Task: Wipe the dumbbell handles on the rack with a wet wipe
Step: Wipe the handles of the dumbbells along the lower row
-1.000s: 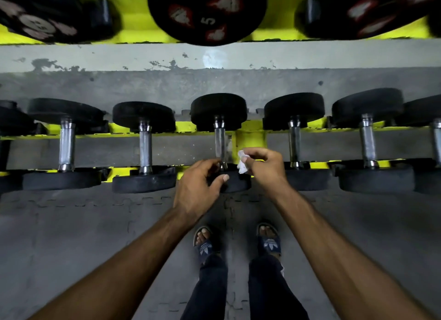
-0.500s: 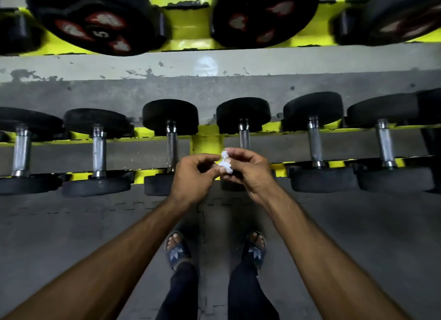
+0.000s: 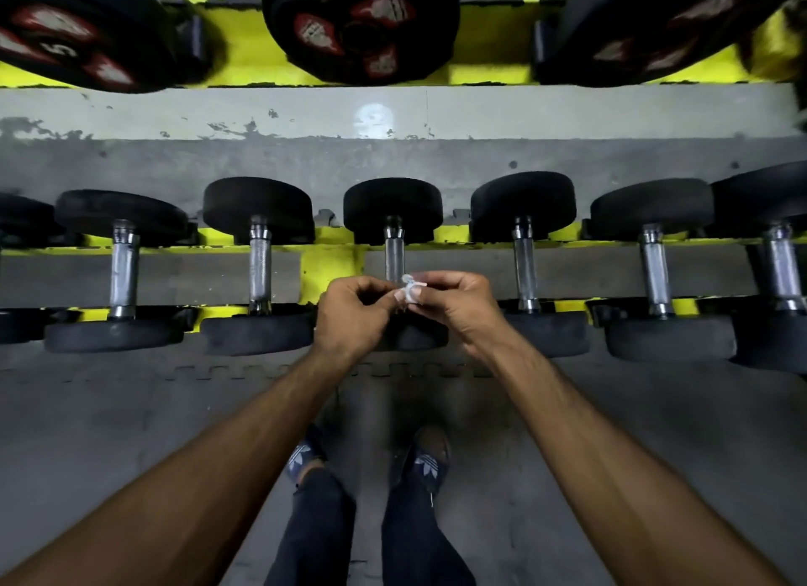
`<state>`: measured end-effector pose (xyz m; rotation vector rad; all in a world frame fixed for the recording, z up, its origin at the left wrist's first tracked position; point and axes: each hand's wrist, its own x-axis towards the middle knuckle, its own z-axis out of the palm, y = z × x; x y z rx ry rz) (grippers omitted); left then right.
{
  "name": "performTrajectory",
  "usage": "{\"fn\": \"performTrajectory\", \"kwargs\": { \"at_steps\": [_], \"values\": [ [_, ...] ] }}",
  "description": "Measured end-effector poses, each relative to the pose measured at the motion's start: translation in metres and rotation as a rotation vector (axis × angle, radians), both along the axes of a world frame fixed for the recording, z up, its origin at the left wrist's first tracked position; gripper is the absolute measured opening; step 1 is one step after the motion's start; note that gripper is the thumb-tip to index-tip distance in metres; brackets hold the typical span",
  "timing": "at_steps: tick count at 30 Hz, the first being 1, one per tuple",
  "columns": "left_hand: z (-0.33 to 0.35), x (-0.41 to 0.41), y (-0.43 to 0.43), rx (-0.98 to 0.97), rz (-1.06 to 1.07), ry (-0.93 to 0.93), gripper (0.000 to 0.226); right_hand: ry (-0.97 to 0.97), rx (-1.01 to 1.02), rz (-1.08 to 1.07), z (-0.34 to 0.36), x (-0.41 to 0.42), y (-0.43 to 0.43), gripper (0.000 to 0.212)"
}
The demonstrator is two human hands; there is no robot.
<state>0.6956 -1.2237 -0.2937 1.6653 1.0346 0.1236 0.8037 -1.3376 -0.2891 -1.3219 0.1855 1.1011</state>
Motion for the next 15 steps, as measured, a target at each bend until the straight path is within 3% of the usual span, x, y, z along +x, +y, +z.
{"fn": "performTrajectory", "kwargs": {
  "at_steps": [2,7,15],
  "values": [
    [-0.007,-0.005,-0.001,0.117,-0.055,0.077,0.01,-0.044,-0.064,-0.012,-0.006,0.009,0.002,0.018],
    [-0.012,-0.017,0.0,0.308,-0.267,0.173,0.018,-0.417,-0.298,0.182,-0.035,0.04,0.007,0.025],
    [-0.022,-0.028,0.012,0.355,-0.308,0.124,0.021,-0.772,-0.417,0.809,-0.055,0.048,0.028,0.015]
  ]
}}
